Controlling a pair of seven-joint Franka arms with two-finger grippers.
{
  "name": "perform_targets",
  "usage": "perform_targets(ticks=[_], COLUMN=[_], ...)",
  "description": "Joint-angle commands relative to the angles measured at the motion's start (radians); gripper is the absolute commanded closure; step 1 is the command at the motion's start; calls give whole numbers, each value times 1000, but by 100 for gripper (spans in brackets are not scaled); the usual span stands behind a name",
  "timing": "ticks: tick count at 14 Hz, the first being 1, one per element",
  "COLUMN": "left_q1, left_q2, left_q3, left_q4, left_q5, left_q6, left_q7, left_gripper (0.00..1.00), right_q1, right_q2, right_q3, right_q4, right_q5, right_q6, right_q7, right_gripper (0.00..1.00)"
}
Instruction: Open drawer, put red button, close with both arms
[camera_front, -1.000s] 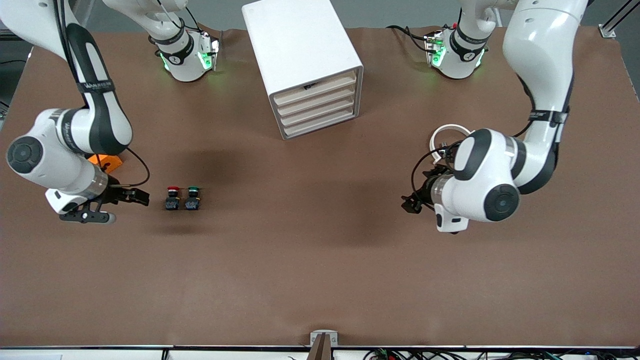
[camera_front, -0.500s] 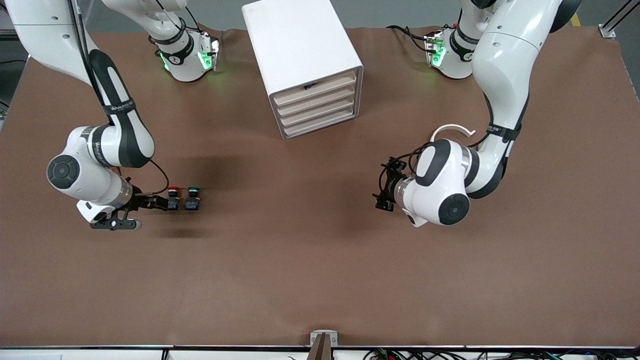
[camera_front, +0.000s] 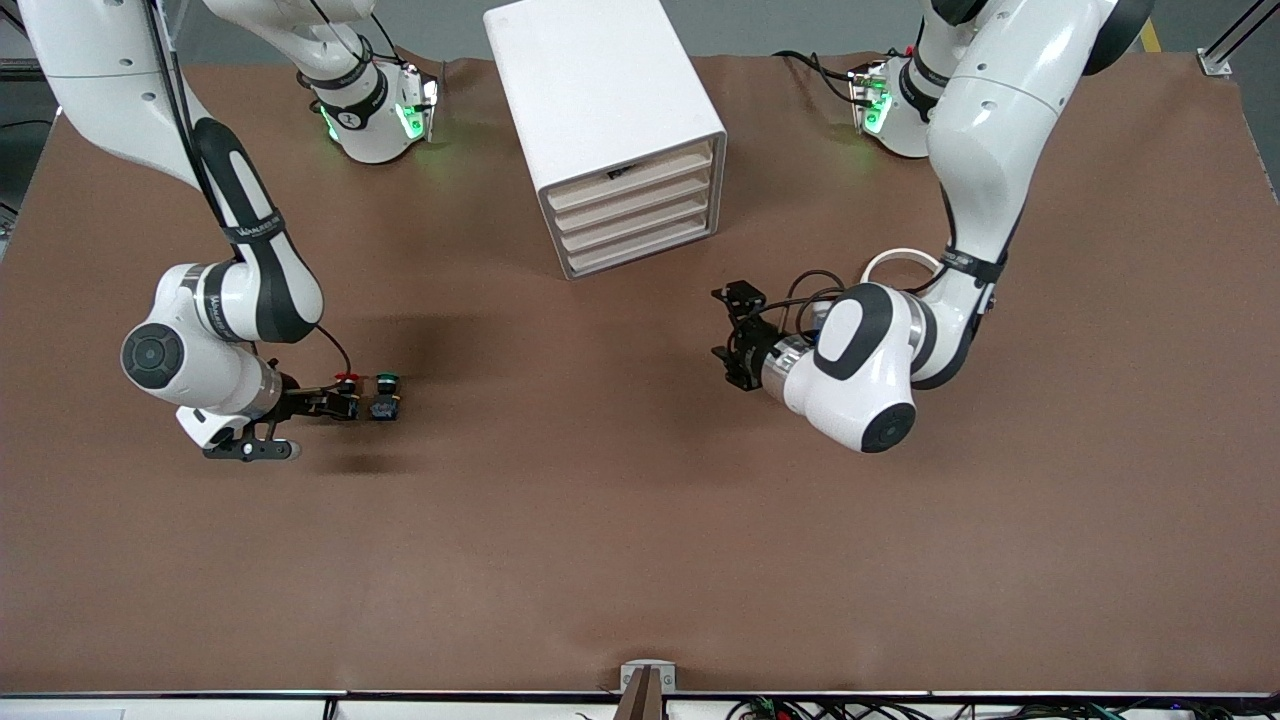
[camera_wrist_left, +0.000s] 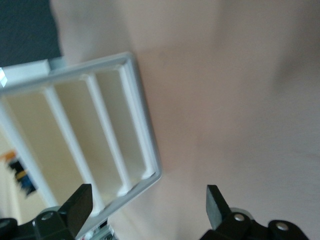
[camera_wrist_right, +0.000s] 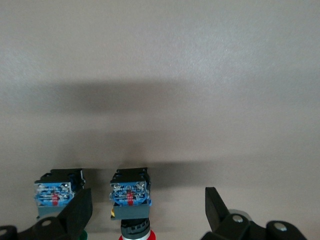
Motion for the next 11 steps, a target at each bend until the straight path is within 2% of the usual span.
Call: perform_targets(ticks=[1, 4, 5, 9, 11], left_q1=[-28, -76, -74, -84, -97], left_q2=[23, 45, 61, 88, 94], left_q3=[4, 5, 5, 4, 4], left_q4=[18, 18, 21, 20, 20], left_q5=[-92, -100, -103, -159, -192], left_q6=[-23, -54, -105, -165, -168], left_q7=[-118, -221, -222, -224, -222], left_gripper=[0, 0, 0, 0, 13], right_q1=[4, 7, 11, 20, 24], right_q2=[-5, 8, 16, 33, 42], right_q3=[2, 2, 2, 2, 2], right_q4=[-32, -39, -38, -36, -36], right_q5=[-13, -13, -13, -13, -13], right_q6=[10, 10, 12, 13, 19], right_q7=[-4, -4, -4, -6, -6], right_gripper=[0, 0, 0, 0, 0])
